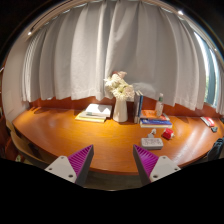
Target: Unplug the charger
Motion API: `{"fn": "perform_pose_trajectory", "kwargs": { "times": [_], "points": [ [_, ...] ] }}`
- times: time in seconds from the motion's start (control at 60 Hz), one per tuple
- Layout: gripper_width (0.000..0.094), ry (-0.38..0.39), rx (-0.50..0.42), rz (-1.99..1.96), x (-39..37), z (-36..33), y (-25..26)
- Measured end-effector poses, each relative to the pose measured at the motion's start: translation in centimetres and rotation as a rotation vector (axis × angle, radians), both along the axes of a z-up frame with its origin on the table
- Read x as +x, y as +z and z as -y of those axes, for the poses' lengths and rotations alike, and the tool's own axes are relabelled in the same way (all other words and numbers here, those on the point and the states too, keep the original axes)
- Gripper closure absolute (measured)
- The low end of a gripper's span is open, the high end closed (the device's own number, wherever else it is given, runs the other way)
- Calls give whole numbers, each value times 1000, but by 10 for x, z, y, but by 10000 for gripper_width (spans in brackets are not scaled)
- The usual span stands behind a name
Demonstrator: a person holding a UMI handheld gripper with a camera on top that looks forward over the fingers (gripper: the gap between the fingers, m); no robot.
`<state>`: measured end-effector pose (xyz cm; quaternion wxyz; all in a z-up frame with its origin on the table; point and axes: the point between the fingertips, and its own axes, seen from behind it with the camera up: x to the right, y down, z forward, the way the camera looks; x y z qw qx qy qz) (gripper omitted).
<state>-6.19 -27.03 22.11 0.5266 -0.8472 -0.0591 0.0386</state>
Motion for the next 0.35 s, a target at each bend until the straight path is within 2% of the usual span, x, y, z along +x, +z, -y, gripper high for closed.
{"fn": "perform_pose_trajectory", "kwargs": {
  "times": [0.35],
  "points": [
    [150,-15,-40,-26,-11,8,-17]
  ]
}}
